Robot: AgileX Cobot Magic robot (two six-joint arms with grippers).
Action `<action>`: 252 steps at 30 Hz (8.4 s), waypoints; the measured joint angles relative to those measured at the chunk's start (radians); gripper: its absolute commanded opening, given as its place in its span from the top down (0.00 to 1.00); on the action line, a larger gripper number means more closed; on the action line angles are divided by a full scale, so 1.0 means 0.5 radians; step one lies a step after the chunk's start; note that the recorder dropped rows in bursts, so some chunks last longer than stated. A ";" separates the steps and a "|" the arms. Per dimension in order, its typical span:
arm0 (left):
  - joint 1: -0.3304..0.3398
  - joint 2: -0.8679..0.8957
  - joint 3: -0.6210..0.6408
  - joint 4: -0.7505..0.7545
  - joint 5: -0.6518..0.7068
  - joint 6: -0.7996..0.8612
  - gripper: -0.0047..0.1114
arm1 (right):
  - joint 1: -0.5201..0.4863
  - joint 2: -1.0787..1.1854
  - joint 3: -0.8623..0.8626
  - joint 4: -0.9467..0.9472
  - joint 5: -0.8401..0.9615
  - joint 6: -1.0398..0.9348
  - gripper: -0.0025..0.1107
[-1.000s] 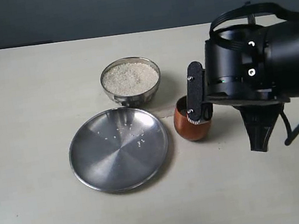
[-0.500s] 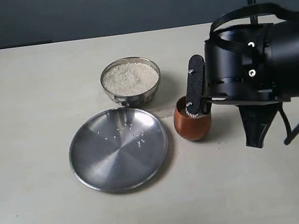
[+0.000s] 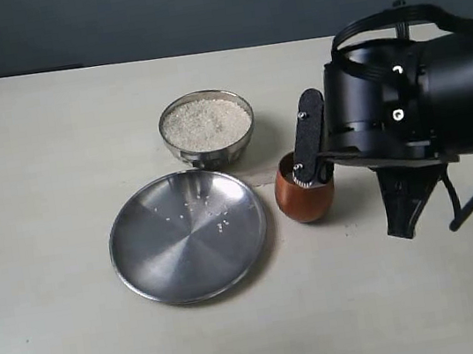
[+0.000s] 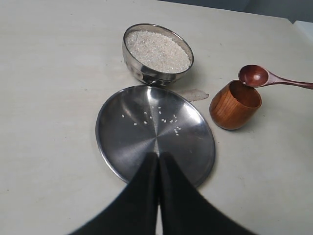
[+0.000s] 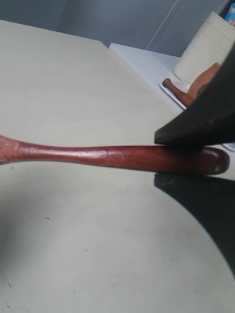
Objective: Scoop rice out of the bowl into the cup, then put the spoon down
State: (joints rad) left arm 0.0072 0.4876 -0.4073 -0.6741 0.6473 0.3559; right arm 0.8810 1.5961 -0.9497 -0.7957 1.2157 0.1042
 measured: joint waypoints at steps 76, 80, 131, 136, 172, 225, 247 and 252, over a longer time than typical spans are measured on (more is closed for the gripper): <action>0.000 0.000 0.000 -0.004 0.013 0.000 0.96 | 0.000 0.807 -0.422 1.658 -1.429 0.121 0.59; 0.000 0.000 0.000 -0.008 0.013 0.000 0.96 | 0.000 0.798 -0.435 1.653 -1.434 0.108 0.60; 0.000 0.000 0.000 0.004 0.013 0.008 0.96 | 0.000 -2.190 1.406 -0.172 -1.578 1.217 0.98; 0.000 0.000 0.000 0.004 0.013 0.008 0.96 | 0.000 -2.190 1.428 -0.133 -1.581 1.264 0.98; 0.000 0.000 0.000 0.047 0.017 0.008 0.96 | -0.346 -2.608 1.430 0.138 -1.465 1.347 0.98; 0.000 0.000 0.000 0.056 0.017 0.023 0.96 | -1.270 -3.181 1.579 1.513 -1.530 -0.078 0.98; 0.000 0.000 0.000 0.056 0.017 0.023 0.96 | -1.270 -3.186 1.884 1.591 -1.644 -0.253 0.98; 0.000 0.000 0.000 0.056 0.017 0.023 0.96 | -1.357 -3.186 1.889 1.591 -1.679 -0.253 0.98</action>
State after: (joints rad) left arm 0.0072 0.4876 -0.4073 -0.6463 0.6560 0.3671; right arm 0.2023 0.0032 -0.0051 0.0000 0.3762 -0.0225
